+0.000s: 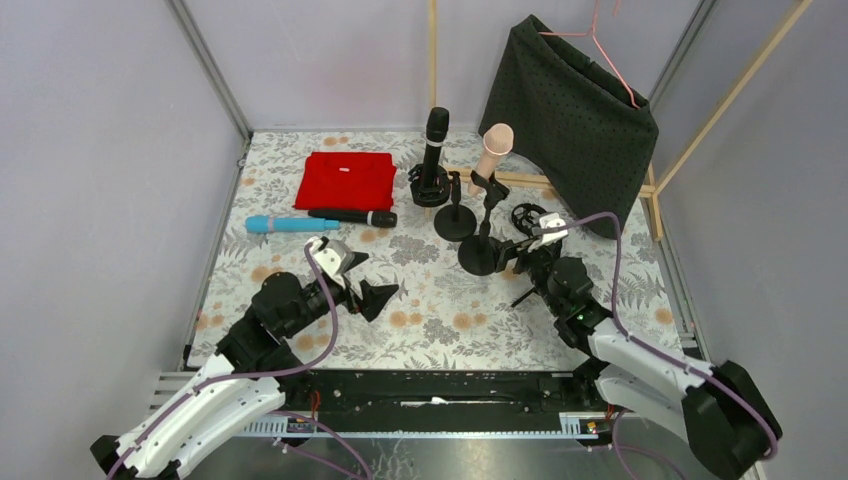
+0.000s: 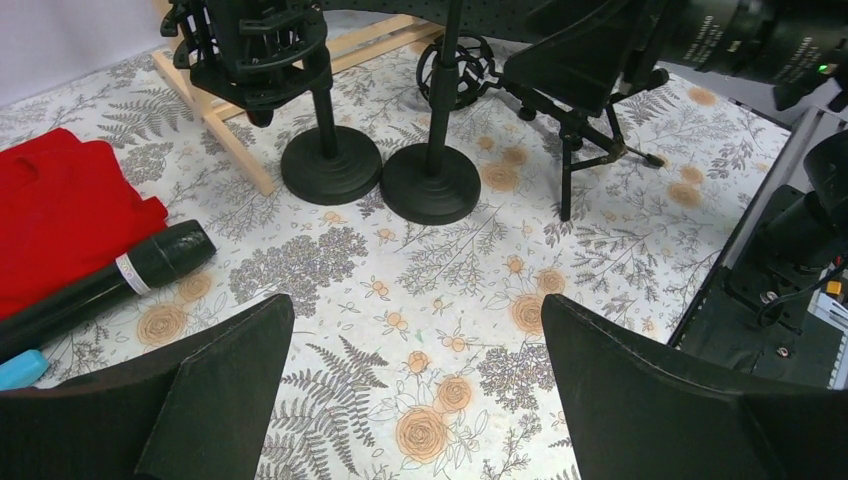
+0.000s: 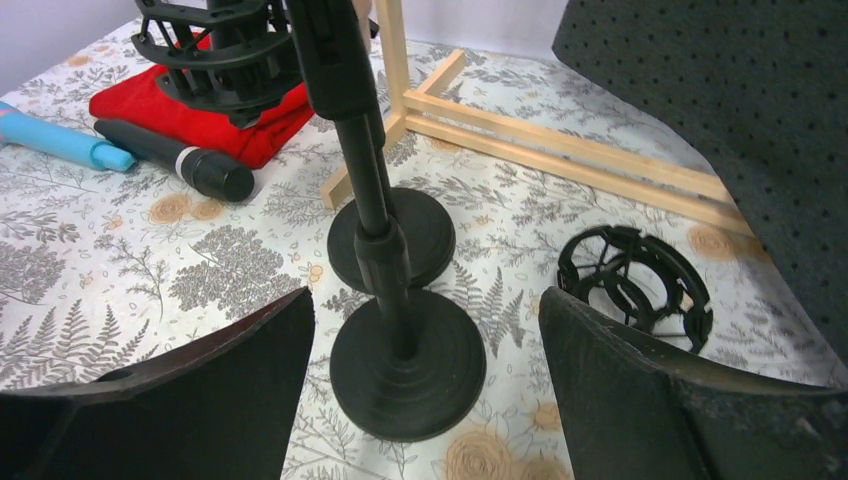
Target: Attach the microphones to the stand
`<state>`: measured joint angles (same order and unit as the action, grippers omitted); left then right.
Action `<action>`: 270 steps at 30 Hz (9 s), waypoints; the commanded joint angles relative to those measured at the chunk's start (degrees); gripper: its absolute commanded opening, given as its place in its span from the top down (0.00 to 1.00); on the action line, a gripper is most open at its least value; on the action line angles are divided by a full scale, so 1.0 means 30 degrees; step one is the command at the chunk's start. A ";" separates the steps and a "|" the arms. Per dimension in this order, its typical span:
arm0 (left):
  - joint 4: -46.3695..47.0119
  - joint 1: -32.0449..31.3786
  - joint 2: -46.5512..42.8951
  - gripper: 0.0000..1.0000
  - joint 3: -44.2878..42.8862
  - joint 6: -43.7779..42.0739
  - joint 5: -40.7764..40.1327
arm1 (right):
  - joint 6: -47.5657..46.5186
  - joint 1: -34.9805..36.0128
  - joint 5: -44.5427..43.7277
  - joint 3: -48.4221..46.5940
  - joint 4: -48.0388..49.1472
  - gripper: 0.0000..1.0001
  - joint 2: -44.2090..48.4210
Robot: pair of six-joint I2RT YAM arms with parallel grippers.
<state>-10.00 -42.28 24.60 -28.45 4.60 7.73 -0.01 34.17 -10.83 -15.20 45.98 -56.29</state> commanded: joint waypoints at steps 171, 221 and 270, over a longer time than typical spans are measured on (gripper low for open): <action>-0.0234 0.0002 0.1887 0.01 -0.0684 0.0576 -0.1104 | 0.1301 0.5226 -0.2919 0.3717 -0.3135 1.00 0.9627; -0.2189 0.0053 -0.2912 0.01 -0.1095 0.2392 -1.4292 | -0.3551 1.0728 -0.1128 -0.0590 1.7431 0.94 -1.0084; -0.4293 0.8339 0.9045 0.01 -0.6003 1.5179 -1.3455 | 0.5876 1.0728 -0.6019 -0.0717 -0.9794 0.12 0.4225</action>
<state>-30.41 -30.81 47.86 -42.39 47.18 -44.21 10.55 66.00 -23.53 -12.14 28.73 -42.22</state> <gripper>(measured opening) 0.988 0.872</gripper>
